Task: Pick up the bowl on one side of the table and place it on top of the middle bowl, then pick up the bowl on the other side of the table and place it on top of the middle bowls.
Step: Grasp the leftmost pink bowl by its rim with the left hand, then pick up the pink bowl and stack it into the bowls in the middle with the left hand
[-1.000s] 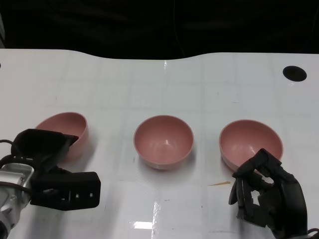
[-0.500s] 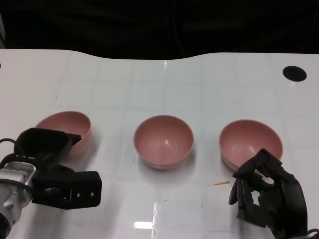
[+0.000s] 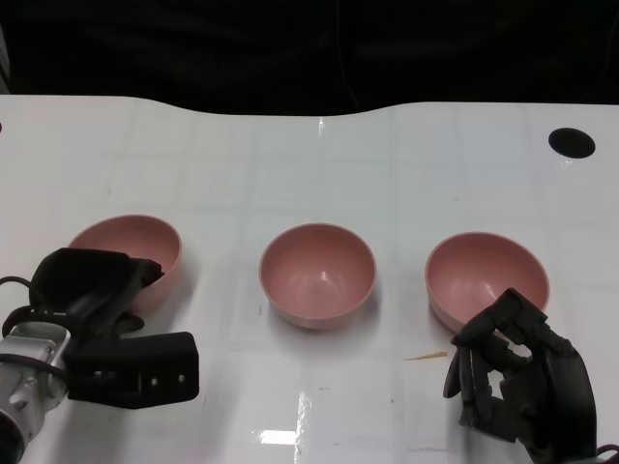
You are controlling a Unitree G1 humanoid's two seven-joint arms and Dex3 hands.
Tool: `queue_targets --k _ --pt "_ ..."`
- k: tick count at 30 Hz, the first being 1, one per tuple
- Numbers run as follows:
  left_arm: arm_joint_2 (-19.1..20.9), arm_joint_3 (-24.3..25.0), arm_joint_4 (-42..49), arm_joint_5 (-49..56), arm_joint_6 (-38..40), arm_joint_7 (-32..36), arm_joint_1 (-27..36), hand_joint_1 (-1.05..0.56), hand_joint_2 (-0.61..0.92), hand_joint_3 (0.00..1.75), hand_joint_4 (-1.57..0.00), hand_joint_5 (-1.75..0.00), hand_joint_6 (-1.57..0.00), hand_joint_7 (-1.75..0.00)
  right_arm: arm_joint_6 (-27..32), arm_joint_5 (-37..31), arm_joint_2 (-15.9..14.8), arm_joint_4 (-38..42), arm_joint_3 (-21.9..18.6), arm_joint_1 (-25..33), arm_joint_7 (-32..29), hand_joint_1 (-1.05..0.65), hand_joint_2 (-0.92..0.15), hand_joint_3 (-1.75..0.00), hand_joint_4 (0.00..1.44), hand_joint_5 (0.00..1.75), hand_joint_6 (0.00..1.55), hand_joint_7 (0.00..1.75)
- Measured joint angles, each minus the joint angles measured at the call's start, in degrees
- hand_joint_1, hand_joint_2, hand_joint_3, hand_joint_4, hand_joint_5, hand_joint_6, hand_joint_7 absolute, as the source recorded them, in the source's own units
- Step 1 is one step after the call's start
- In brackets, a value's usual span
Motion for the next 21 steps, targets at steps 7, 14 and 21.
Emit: queue_targets --k 7,14,21 --pt "2.36 2.24 -10.99 -2.0 -0.99 -4.06 0.68 -0.05 0.92 0.14 -0.6 -1.73 -0.56 -1.54 0.05 0.01 0.01 -0.05 0.01 0.01 -0.08 -0.07 -0.52 -1.3 0.91 1.75 0.66 1.68" --pt "5.34 4.39 -21.6 -2.21 -1.12 -8.16 2.73 0.0 0.92 0.0 -0.85 -1.23 -1.18 -0.25 0.03 -0.01 0.01 -0.06 0.03 0.01 -0.11 -0.07 -0.52 -1.3 0.9 1.75 0.65 1.67" --pt "7.45 6.4 -31.59 -2.7 -2.42 -12.45 3.78 -0.01 0.92 0.07 -0.7 -1.63 -0.84 -1.17 0.01 0.0 0.02 -0.07 0.03 0.03 -0.06 -0.07 -0.53 -1.29 0.9 1.75 0.66 1.67"
